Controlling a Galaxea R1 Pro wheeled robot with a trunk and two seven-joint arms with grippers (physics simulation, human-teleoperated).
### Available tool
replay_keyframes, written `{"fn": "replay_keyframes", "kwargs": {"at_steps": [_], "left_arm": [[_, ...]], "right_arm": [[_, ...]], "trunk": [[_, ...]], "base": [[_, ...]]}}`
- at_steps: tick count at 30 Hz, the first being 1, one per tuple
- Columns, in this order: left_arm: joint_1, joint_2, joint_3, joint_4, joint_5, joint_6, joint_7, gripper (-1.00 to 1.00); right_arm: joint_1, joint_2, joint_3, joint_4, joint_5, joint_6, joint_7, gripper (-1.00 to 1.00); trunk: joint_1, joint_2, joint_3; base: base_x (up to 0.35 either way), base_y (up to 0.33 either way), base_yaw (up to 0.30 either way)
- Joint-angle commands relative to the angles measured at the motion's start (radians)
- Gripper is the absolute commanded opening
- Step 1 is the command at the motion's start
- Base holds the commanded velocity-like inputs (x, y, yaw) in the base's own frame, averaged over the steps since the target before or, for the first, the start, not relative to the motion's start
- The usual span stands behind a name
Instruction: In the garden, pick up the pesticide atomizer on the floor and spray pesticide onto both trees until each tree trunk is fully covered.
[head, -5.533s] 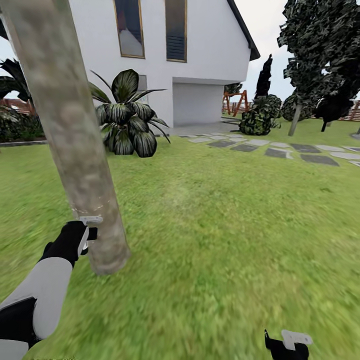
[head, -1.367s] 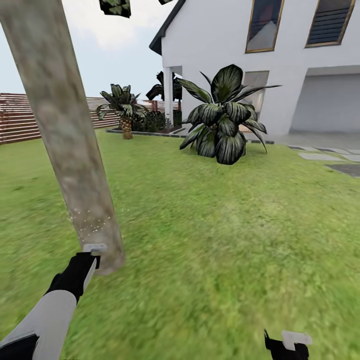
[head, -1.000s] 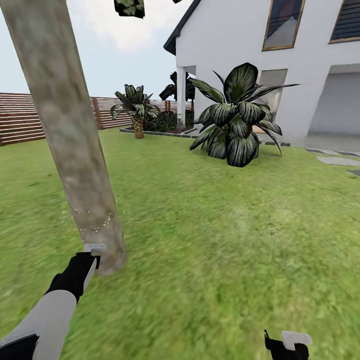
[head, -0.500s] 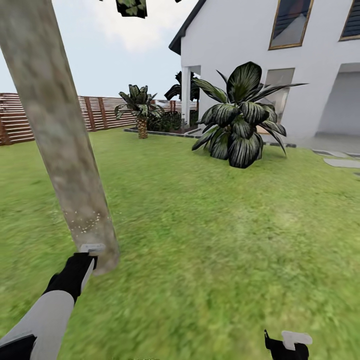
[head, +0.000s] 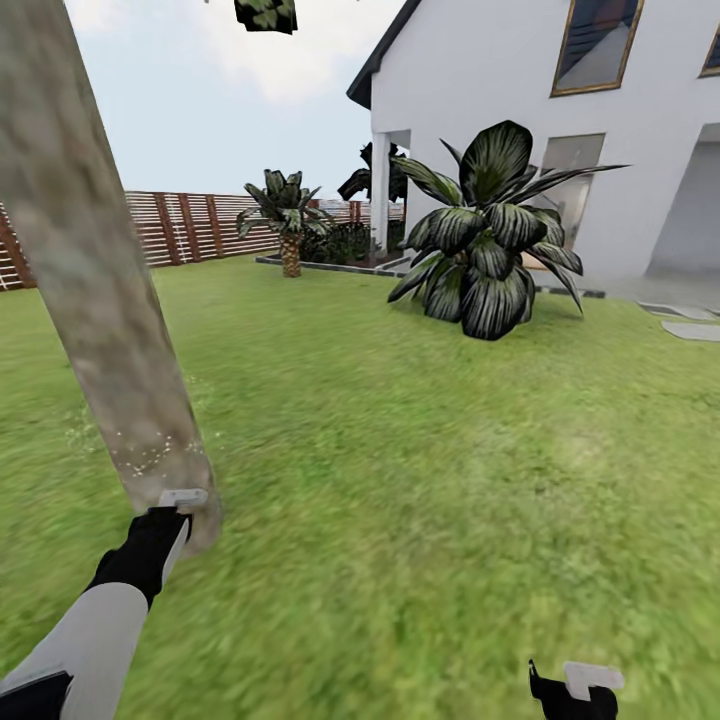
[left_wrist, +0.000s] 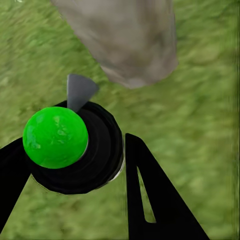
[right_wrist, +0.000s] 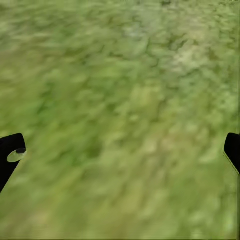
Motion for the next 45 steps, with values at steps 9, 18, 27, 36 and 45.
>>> {"fn": "replay_keyframes", "kwargs": {"at_steps": [9,18,27,36,45], "left_arm": [[0.000,0.000,0.004,-0.003,0.000,0.007,-0.001,-1.00],[-0.052,0.038,0.003,-0.028,0.001,0.060,-0.012,-1.00],[-0.128,0.062,-0.002,-0.086,0.003,0.125,-0.016,-1.00],[-0.122,0.046,-0.007,-0.147,0.002,0.126,-0.016,-1.00],[-0.123,0.046,-0.008,-0.147,0.002,0.126,-0.016,-1.00]], "right_arm": [[-0.001,0.000,-0.004,0.001,0.011,-0.003,-0.007,1.00],[-0.001,0.000,-0.004,0.000,0.011,-0.003,-0.007,1.00],[-0.001,0.000,-0.004,0.000,0.011,-0.003,-0.007,1.00],[-0.001,0.000,-0.005,0.000,0.011,-0.003,-0.007,1.00],[-0.001,0.000,-0.005,0.000,0.011,-0.003,-0.007,1.00]], "trunk": [[0.000,0.000,-0.001],[0.000,0.000,-0.001],[0.000,0.000,-0.001],[0.000,0.000,-0.001],[0.000,0.000,-0.001]], "base": [[0.106,-0.266,0.210],[0.036,-0.098,0.276],[0.000,0.000,0.275],[0.234,-0.076,0.024],[0.116,-0.258,0.000]]}}
